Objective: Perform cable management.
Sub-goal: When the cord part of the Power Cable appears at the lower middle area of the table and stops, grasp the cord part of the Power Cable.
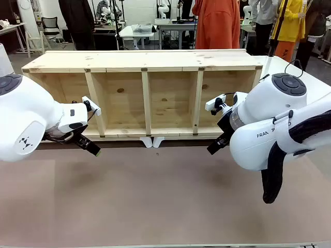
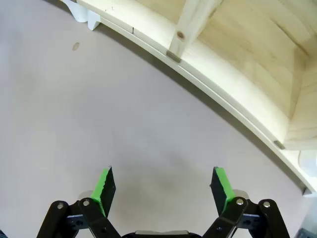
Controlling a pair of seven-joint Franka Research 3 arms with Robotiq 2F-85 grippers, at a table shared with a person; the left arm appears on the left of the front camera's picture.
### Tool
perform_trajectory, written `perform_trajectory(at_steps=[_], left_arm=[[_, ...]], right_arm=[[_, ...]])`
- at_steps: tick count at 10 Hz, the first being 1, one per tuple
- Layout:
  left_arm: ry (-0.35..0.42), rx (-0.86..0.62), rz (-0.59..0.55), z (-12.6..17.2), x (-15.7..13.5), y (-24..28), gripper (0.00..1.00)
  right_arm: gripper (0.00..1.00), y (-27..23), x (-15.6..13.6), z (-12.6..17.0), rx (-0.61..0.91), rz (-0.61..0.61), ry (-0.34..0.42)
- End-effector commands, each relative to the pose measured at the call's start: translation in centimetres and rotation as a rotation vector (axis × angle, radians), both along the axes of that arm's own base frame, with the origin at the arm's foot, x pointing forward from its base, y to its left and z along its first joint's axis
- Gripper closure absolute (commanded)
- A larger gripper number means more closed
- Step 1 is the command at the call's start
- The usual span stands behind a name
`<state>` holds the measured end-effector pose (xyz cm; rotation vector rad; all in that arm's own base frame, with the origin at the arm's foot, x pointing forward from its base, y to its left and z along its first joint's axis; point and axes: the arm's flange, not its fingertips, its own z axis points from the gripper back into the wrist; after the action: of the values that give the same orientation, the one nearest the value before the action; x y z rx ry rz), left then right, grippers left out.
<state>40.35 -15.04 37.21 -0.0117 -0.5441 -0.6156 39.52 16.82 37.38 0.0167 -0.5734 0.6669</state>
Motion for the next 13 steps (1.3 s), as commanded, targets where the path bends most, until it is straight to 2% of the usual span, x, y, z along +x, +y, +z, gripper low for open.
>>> perform_trajectory(at_steps=[1,10,13], left_arm=[[0.0,0.0,0.0,0.0,0.0,0.0,0.0],[-0.001,0.003,-0.005,0.0,-0.1,-0.2,0.0],[-0.059,0.024,0.022,2.2,-2.4,0.2,0.0]], right_arm=[[0.0,0.0,0.0,0.0,0.0,0.0,0.0],[0.0,0.0,0.0,0.0,-0.003,0.003,-0.001],[0.0,-0.9,-2.4,2.5,0.007,-0.034,-0.065]])
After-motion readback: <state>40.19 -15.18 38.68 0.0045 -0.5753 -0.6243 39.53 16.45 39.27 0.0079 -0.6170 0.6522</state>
